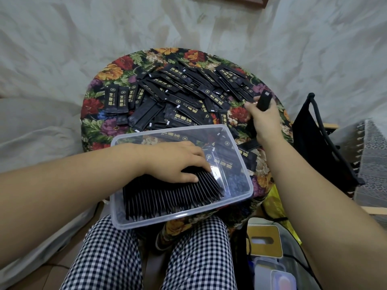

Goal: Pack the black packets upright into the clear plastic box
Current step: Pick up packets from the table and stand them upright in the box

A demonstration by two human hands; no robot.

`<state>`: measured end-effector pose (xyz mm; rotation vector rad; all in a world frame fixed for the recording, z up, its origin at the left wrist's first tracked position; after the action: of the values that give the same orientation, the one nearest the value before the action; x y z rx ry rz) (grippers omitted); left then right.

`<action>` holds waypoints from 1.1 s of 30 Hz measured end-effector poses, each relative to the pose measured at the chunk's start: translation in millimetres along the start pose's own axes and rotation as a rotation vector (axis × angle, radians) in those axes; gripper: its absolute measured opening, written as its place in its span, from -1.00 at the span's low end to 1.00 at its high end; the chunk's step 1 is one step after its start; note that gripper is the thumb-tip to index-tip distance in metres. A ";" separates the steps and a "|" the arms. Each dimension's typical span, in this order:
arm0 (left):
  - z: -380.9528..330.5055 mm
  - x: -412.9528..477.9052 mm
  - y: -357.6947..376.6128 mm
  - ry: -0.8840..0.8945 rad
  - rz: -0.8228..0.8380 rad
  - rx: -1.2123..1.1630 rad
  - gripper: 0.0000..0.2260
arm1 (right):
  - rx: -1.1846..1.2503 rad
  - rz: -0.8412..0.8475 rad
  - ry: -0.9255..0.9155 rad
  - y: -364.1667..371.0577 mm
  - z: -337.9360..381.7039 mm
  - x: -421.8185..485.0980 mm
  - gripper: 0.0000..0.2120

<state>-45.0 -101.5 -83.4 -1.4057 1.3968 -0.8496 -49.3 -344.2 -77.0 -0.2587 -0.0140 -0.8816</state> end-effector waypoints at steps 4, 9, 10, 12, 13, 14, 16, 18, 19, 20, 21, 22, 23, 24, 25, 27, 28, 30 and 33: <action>-0.4 -0.1 -0.1 0.004 -0.004 0.002 -0.62 | -0.107 0.092 -0.003 1.5 -16.6 -12.7 -0.76; -1.5 0.0 -0.8 0.000 0.001 0.013 -0.62 | 0.052 0.017 0.051 -1.3 -13.8 -16.1 -0.89; -1.5 0.0 -1.1 -0.001 0.003 0.013 -0.62 | 0.073 -0.010 0.041 -3.2 -3.9 -16.7 -0.90; -1.7 0.2 -1.5 0.000 0.004 0.015 -0.62 | 0.066 0.029 0.057 -5.3 19.5 -20.0 -0.88; -2.0 0.6 -1.7 0.003 0.002 0.019 -0.62 | 0.068 0.115 0.093 -4.2 33.1 -25.5 -0.84; -2.2 0.9 -1.7 0.005 0.001 0.023 -0.62 | 0.092 0.237 0.145 -2.2 46.6 -34.9 -0.81; -2.1 0.7 -1.5 0.005 0.004 0.031 -0.62 | 0.163 0.503 0.269 2.2 68.7 -64.4 -0.76; -1.9 -0.2 -1.3 0.003 0.003 0.025 -0.62 | 0.173 0.709 0.372 2.9 79.8 -100.9 -0.64; -2.1 -0.2 -1.5 0.003 0.001 0.021 -0.61 | 0.164 0.779 0.402 2.3 82.4 -117.5 -0.62; -2.7 -0.1 -1.8 0.004 -0.002 0.023 -0.61 | 0.140 0.824 0.414 2.3 83.2 -130.7 -0.63; -3.4 0.1 -2.0 0.005 -0.002 0.032 -0.61 | 0.090 0.850 0.403 2.4 83.4 -139.3 -0.65; -4.1 0.3 -2.2 0.005 0.000 0.044 -0.60 | 0.006 0.866 0.369 3.6 83.9 -143.7 -0.67; -4.9 0.3 -2.5 0.006 0.000 0.052 -0.60 | -0.097 0.871 0.326 6.0 84.6 -144.5 -0.70; -5.2 0.2 -2.7 0.008 -0.001 0.056 -0.60 | -0.194 0.865 0.291 8.9 86.7 -144.1 -0.73; -6.2 -0.1 -2.8 0.012 0.002 0.057 -0.59 | -0.261 0.860 0.278 12.2 88.0 -144.2 -0.76; -5.3 -1.2 -3.9 0.004 0.010 0.065 -0.59 | -0.342 0.871 0.280 22.5 87.2 -142.7 -0.83; -4.8 -1.6 -4.0 0.001 0.016 0.073 -0.58 | -0.392 0.871 0.276 27.5 85.3 -143.1 -0.85; -4.5 -2.1 -4.1 0.003 0.030 0.090 -0.57 | -0.533 0.840 0.245 36.0 75.7 -141.4 -0.85; -3.9 -3.6 -3.1 0.010 0.059 0.127 -0.55 | -0.761 0.797 0.197 43.8 56.3 -136.3 -0.76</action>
<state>-48.0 -98.8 -78.8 -1.2590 1.3610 -0.8921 -97.4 -201.0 -48.1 -0.8184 0.5819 -0.0746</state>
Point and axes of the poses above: each hand's wrist, its own x-axis towards the middle knuckle, its own y-axis out of the palm, z = x × y, the point moved 5 cm from there along x, towards the middle knuckle, and after that the axes turned 5 degrees about -z, right-handed, at the moved point
